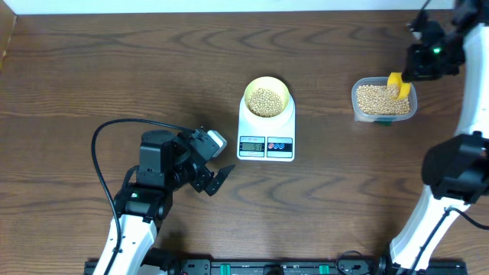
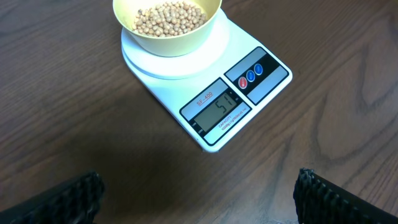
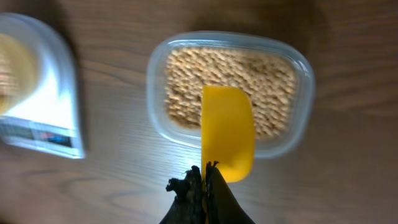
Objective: Scoop item into bowl and weigh 50g on scale
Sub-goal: 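Move the scoop back right and dip it into the tub, then lift the scoop and carry it over the bowl, tipping it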
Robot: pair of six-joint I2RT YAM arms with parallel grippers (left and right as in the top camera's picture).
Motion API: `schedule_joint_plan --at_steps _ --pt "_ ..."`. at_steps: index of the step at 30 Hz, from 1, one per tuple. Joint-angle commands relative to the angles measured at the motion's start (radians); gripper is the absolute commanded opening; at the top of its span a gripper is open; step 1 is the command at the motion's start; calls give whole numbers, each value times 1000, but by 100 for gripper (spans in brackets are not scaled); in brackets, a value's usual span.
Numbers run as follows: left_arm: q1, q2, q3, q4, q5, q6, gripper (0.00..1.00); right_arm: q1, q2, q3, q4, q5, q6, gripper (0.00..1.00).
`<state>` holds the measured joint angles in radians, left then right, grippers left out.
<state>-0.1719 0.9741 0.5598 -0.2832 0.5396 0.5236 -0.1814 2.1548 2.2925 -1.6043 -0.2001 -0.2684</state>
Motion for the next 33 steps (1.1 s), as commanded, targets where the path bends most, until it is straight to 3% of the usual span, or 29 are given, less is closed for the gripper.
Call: schedule_joint_plan --at_steps 1,7,14,20,28,33 --pt "4 -8 10 1 -9 -2 99 90 -29 16 -1 274 56 1" --pt "4 -8 10 1 -9 -2 99 237 -29 16 -1 587 124 1" --pt "4 -8 10 1 -9 -2 99 294 -29 16 0 608 145 1" --pt "4 -8 10 1 -9 -2 99 301 -30 25 61 310 53 1" --pt "4 -8 10 1 -9 -2 99 364 -30 90 224 -200 68 1" --pt "4 -8 10 1 -9 -2 99 433 -29 89 300 -288 72 1"
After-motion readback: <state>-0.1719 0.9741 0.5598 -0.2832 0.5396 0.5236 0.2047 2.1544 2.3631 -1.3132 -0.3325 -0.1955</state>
